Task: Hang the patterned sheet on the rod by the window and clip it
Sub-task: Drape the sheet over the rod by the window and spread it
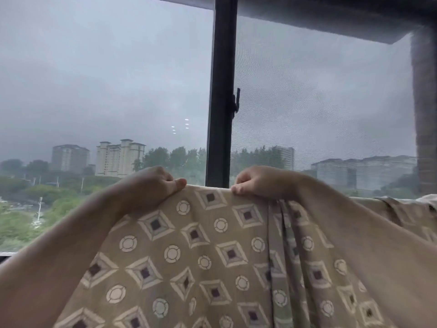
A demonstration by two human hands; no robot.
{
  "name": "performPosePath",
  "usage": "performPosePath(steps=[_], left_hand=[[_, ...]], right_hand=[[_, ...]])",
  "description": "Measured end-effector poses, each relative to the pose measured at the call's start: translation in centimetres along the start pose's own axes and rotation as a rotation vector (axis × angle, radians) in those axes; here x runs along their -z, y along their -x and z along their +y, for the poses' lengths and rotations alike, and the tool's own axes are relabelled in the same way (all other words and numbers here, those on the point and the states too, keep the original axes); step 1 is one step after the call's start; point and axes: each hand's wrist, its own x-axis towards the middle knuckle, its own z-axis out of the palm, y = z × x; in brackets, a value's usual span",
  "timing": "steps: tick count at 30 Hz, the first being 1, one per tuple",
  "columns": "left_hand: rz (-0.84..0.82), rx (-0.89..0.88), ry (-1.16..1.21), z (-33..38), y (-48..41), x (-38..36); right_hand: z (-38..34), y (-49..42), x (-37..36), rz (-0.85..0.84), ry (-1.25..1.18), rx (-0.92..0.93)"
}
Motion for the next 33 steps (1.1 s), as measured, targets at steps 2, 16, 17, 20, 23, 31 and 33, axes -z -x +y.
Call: performPosePath(steps=[2,16,17,20,23,31,33], left_hand=[[-0.035,0.058,-0.03,0.2,-0.5,0.2],[-0.027,-0.208,-0.486,14.7,-4.0,-10.5],[-0.009,-0.169,-0.459,14.6,-4.0,-10.4],[0.009,0.044,-0.317,13.8,-4.2,-10.4],[0.063,0.162,-0.234,13.1,-4.2,-10.3],[0.085,0.366,-0.248,17.3,-6.0,-13.2],[0.073,0.141,-0.308,21.2,-7.0,-15.8]], right_hand=[[4.4,2.5,1.6,0.05,0.122,-0.058],[16.3,7.8,4.5,0.091,0.183,-0.069],[17.5,8.1,4.9,0.087,0.192,-0.073],[22.4,10.0,6.8,0.09,0.249,-0.134],[27.0,13.3,9.1,0.11,0.278,-0.198],[30.3,15.3,10.6,0.146,0.335,-0.205],[30.4,15.0,10.6,0.143,0.307,-0.19]])
